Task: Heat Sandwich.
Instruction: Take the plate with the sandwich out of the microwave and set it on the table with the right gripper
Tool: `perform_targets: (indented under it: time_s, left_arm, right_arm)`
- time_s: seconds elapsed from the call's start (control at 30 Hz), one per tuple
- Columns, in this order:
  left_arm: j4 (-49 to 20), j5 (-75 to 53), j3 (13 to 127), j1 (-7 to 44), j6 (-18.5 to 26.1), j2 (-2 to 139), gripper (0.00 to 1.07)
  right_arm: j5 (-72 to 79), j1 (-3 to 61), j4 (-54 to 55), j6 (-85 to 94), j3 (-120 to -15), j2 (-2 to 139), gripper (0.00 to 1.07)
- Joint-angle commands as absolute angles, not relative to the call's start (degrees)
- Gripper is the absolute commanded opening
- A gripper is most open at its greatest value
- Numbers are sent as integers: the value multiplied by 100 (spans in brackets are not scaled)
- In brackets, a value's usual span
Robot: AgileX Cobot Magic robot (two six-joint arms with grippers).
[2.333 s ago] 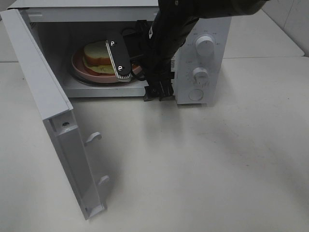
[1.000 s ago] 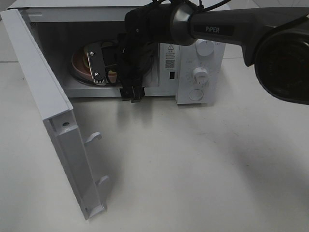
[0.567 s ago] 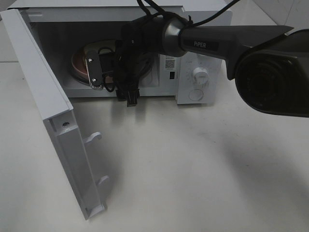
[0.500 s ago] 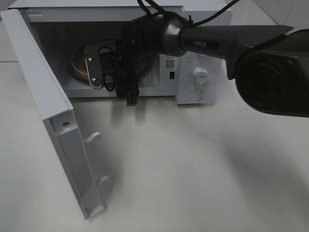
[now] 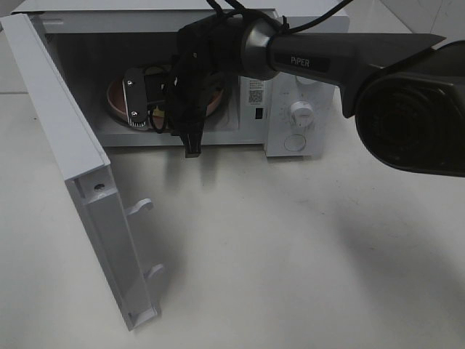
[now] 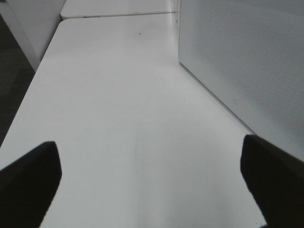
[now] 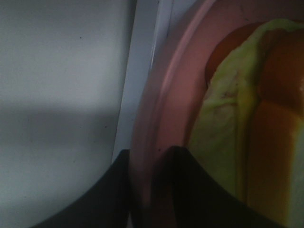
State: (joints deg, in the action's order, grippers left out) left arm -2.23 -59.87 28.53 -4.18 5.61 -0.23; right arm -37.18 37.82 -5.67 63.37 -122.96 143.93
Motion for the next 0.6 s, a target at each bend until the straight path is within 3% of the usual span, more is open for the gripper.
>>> perform_targets:
  time_s: [0.03,0.6]
  left_arm:
    - [-235,-5930,2836,-453,527,-138,97]
    - [-235,-5930,2836,-453,527,-138,97]
  right_arm:
    - [-4160,3736,-395,6165,-12175,14393,0]
    - [-3415,3741,-533,6904,-10485,13287,0]
